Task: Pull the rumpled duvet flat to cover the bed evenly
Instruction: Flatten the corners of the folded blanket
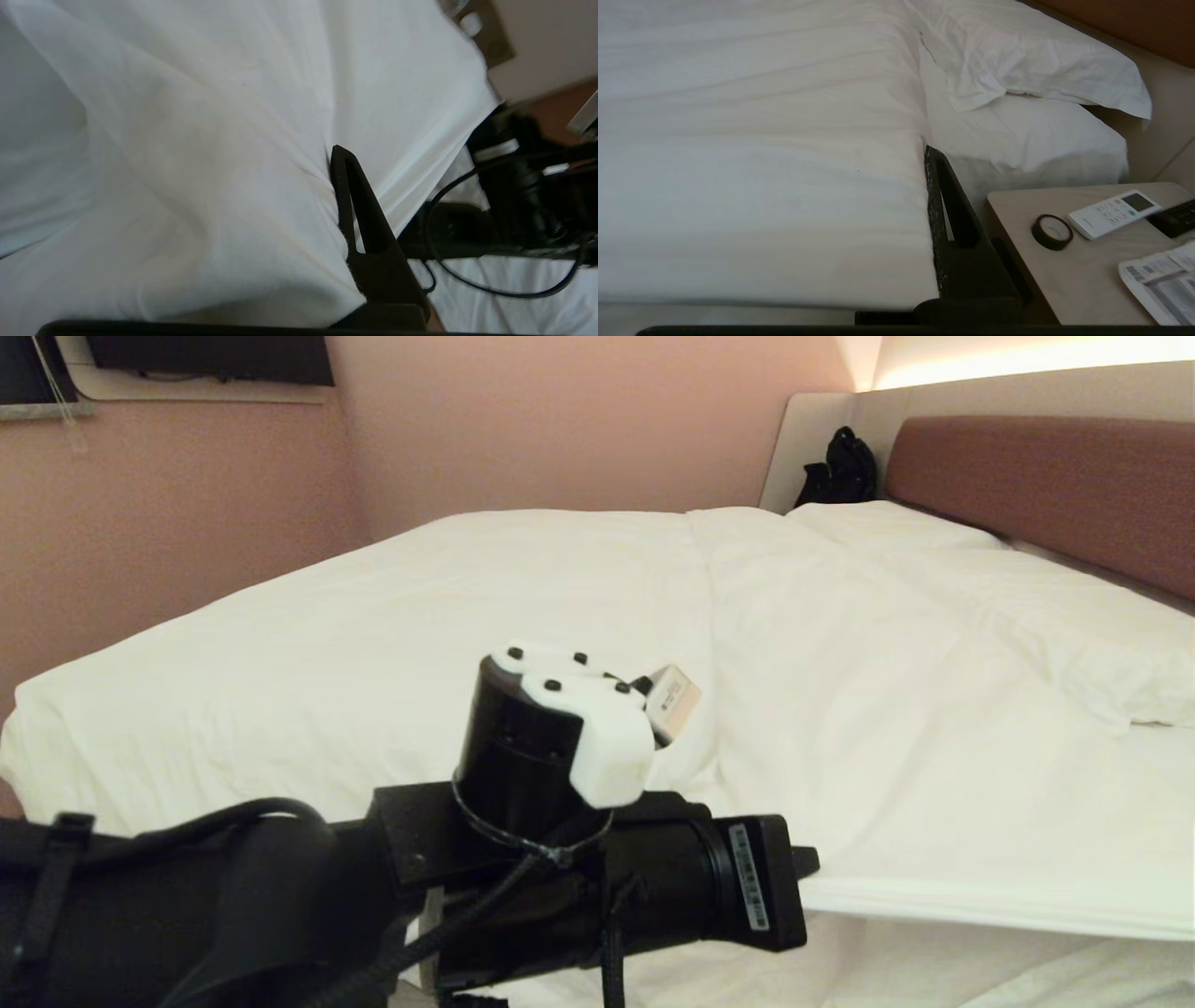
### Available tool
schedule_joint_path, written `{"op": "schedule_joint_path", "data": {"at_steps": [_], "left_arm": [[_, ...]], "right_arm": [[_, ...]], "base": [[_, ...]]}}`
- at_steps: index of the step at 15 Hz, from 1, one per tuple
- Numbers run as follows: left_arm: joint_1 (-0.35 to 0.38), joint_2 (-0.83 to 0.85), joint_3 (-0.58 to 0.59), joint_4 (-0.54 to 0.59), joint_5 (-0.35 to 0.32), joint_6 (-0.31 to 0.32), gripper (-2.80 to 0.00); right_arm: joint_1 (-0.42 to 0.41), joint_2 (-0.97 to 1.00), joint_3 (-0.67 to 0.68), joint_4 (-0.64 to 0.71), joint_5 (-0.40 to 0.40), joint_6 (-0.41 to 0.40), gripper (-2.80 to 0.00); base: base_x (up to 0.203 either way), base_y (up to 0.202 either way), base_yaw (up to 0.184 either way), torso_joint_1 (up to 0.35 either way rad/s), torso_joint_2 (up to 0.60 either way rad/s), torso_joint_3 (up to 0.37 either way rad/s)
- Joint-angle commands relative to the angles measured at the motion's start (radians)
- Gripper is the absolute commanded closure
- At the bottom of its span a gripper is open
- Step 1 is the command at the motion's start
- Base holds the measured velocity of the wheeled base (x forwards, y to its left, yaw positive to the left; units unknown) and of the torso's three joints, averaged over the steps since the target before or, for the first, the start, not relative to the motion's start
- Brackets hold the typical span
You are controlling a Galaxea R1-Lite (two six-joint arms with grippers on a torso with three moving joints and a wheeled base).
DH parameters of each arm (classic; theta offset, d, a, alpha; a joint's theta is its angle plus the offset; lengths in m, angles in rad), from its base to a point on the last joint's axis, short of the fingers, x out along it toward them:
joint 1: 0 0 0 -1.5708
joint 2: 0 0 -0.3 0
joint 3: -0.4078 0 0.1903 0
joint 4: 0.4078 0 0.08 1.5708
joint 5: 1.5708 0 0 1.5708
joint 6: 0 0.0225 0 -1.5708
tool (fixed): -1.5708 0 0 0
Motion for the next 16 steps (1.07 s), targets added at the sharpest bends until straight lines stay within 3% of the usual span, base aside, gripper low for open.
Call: {"op": "schedule_joint_path", "data": {"at_steps": [1, 5, 9, 12, 16], "left_arm": [[-0.026, 0.024, 0.024, -0.006, -0.001, -0.004, 0.00], [-0.074, 0.038, 0.047, -0.023, 0.001, -0.002, 0.00], [-0.189, 0.076, 0.066, -0.026, 0.007, -0.003, 0.00], [-0.210, 0.103, 0.075, -0.025, 0.007, -0.004, 0.00], [-0.225, 0.128, 0.082, -0.026, 0.007, -0.003, 0.00]], "right_arm": [[-0.016, -0.022, -0.003, 0.223, -0.012, 0.001, 0.00], [-0.043, -0.031, -0.023, 0.278, -0.012, 0.001, 0.00], [-0.157, -0.066, -0.115, 0.458, -0.012, 0.002, 0.00], [-0.185, -0.110, -0.176, 0.602, -0.012, 0.002, 0.00], [-0.189, -0.111, -0.175, 0.673, -0.006, 0.002, 0.00]], "base": [[0.000, 0.000, 0.000, 0.000, 0.00, 0.000], [0.000, 0.000, 0.000, 0.000, 0.00, 0.000], [0.000, 0.000, 0.000, 0.000, 0.00, 0.000], [0.000, 0.000, 0.000, 0.000, 0.00, 0.000], [0.000, 0.000, 0.000, 0.000, 0.00, 0.000]]}}
